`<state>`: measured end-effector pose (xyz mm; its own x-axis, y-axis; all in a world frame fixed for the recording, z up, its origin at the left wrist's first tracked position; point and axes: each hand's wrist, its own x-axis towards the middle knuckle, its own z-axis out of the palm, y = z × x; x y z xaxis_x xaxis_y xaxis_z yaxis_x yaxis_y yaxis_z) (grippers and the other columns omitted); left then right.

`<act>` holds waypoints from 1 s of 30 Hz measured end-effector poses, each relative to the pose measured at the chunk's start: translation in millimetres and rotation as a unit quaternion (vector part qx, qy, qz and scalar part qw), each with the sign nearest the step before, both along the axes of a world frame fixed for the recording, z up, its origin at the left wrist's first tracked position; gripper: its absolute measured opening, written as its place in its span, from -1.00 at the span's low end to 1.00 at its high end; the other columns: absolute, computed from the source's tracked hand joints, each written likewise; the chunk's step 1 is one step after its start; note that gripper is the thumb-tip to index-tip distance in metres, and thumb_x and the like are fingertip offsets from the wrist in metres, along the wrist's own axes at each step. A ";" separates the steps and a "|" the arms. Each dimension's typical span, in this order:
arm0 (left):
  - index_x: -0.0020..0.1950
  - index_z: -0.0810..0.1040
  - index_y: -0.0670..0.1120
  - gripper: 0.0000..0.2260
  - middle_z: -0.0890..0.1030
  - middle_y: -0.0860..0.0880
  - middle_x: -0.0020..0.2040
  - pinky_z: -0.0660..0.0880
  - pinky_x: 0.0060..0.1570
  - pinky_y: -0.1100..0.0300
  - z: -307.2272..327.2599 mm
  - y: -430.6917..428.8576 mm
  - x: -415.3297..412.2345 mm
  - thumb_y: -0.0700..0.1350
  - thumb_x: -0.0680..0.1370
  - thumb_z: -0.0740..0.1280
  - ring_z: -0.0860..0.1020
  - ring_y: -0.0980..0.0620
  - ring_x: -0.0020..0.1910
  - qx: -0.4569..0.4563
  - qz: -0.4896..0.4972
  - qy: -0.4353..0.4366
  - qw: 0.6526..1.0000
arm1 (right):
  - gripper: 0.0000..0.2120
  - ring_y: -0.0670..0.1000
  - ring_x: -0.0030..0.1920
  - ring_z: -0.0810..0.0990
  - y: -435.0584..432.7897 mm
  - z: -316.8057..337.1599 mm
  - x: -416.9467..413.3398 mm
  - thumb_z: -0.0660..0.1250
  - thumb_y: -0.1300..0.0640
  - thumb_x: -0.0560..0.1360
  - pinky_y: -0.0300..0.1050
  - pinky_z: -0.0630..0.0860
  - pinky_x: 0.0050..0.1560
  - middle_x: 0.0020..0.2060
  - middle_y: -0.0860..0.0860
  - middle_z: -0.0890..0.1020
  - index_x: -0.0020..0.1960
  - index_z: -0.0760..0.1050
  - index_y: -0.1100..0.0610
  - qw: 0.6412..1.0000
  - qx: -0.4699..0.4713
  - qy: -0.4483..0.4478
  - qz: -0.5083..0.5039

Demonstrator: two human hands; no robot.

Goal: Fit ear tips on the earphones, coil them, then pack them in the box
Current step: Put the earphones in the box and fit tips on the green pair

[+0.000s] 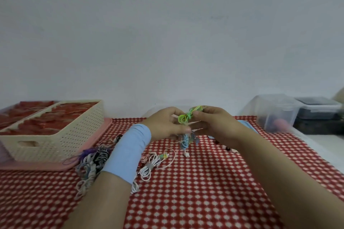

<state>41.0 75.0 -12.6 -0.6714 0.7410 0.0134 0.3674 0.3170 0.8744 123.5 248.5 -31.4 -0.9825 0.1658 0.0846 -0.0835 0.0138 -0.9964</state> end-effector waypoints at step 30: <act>0.23 0.61 0.11 -0.74 0.57 0.08 0.26 0.34 0.15 0.18 13.2 -19.5 8.9 0.09 0.60 0.25 0.50 0.03 0.20 -0.244 0.030 0.210 0.946 | -0.82 0.22 -0.03 0.75 -12.7 7.3 2.5 0.15 0.12 0.72 0.20 0.62 0.15 0.04 0.16 0.67 0.22 0.40 0.20 0.992 -0.070 0.035 -0.103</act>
<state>49.9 55.5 0.6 -0.7235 0.6887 -0.0468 0.6184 0.6768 0.3994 126.0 235.9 -24.0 -0.9187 0.3781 0.1138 -0.1624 -0.0993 -0.9817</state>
